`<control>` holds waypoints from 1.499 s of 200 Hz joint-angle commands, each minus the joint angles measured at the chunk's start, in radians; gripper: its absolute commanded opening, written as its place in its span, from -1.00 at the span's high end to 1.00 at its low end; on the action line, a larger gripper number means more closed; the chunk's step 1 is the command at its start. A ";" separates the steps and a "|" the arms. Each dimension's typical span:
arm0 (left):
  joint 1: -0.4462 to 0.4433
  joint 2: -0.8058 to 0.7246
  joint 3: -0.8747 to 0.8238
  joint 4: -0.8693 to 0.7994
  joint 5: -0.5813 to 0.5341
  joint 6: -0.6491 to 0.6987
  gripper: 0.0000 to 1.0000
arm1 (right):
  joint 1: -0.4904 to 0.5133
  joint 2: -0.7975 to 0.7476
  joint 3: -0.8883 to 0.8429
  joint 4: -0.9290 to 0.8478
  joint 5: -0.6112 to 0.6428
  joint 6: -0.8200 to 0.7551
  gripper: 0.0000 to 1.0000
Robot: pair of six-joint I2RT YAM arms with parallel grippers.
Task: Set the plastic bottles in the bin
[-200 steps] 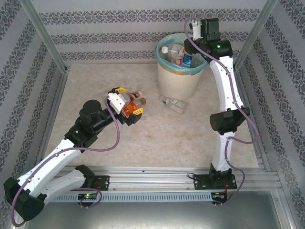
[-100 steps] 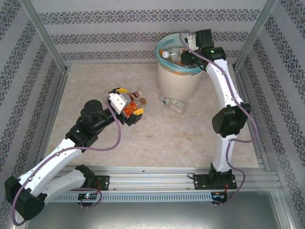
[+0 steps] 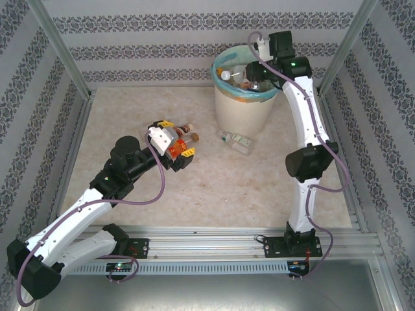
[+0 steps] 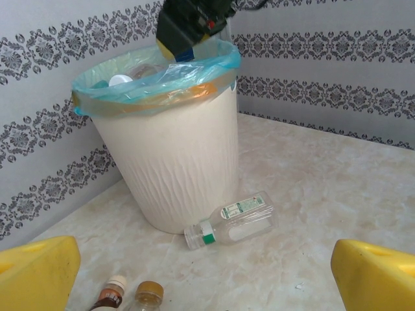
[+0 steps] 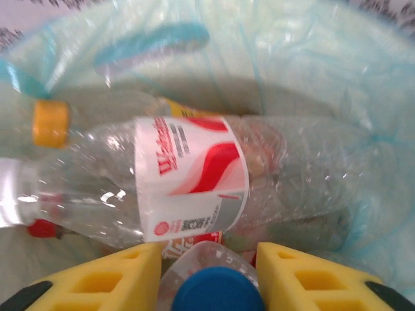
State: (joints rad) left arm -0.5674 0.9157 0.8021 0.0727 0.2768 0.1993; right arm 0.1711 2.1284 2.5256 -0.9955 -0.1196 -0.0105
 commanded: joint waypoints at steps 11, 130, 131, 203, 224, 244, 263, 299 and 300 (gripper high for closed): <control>0.011 -0.005 -0.007 0.047 0.012 -0.023 -1.00 | 0.019 -0.065 0.062 0.005 0.032 0.010 -0.25; 0.011 -0.019 -0.024 0.040 0.006 -0.028 -1.00 | -0.033 0.004 -0.077 -0.003 0.070 0.025 0.84; 0.011 -0.019 -0.024 0.039 0.006 -0.028 -1.00 | -0.033 0.005 -0.079 -0.003 0.070 0.025 0.84; 0.012 -0.007 -0.025 0.038 0.010 -0.027 -1.00 | -0.050 0.003 -0.210 0.033 0.062 0.035 0.90; 0.012 -0.014 -0.023 0.034 0.006 -0.025 -1.00 | -0.052 0.014 -0.168 0.021 0.060 0.036 0.83; 0.011 -0.022 -0.023 0.038 0.003 -0.025 -1.00 | -0.053 0.015 -0.084 0.003 0.055 0.037 0.81; 0.012 -0.026 -0.022 0.045 0.002 -0.031 -1.00 | -0.050 0.009 -0.003 -0.004 0.060 0.041 0.74; 0.012 -0.035 -0.022 0.049 -0.001 -0.033 -1.00 | -0.041 -0.028 0.087 -0.007 0.066 0.040 0.69; 0.012 -0.034 -0.022 0.049 -0.001 -0.032 -1.00 | -0.041 -0.031 0.088 -0.007 0.066 0.040 0.69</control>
State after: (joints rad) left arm -0.5674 0.9062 0.7872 0.0765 0.2790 0.1814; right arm 0.1158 2.1494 2.5599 -0.9905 -0.0605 0.0200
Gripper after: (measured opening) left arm 0.999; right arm 0.152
